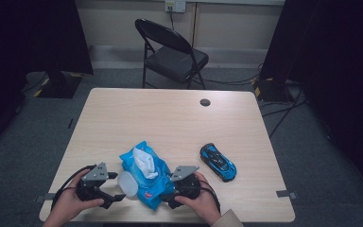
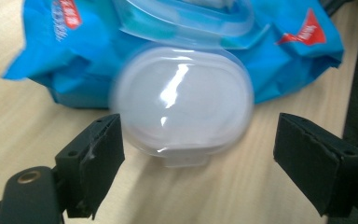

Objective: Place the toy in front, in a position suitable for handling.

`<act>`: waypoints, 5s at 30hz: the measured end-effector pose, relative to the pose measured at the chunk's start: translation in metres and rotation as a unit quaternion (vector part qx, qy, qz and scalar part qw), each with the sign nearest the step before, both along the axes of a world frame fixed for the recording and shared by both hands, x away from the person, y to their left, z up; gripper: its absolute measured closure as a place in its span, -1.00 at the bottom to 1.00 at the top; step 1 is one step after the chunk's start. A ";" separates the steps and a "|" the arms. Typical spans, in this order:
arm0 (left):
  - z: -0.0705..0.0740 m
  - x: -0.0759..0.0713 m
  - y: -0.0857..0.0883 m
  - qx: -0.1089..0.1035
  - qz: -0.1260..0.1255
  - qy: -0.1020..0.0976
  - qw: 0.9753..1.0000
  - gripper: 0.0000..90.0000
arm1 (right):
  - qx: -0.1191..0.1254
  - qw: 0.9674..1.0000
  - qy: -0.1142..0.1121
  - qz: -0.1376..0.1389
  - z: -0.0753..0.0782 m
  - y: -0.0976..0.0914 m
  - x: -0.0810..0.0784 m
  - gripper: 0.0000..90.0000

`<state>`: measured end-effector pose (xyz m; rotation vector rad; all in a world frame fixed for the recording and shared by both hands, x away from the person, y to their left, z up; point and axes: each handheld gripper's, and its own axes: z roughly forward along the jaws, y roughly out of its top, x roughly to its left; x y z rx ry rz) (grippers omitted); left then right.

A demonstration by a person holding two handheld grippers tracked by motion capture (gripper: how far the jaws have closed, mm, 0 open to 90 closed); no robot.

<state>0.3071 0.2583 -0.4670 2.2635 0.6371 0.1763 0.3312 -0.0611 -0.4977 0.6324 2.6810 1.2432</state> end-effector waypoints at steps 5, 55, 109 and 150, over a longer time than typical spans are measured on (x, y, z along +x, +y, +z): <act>0.000 -0.002 -0.003 0.003 0.002 -0.005 1.000 -0.64 | 0.018 1.000 0.015 -0.017 -0.005 0.008 0.001 -0.77; 0.001 0.013 -0.034 0.004 0.031 -0.045 0.998 -0.63 | -0.010 0.999 0.009 -0.053 -0.006 -0.052 0.005 -0.69; -0.004 0.045 -0.062 0.010 0.079 -0.060 0.995 -0.38 | -0.025 0.998 -0.013 -0.053 -0.010 -0.052 0.008 -0.71; 0.010 0.061 -0.033 -0.018 0.115 -0.042 0.992 -0.64 | -0.025 0.999 -0.014 -0.045 -0.010 -0.053 0.010 -0.71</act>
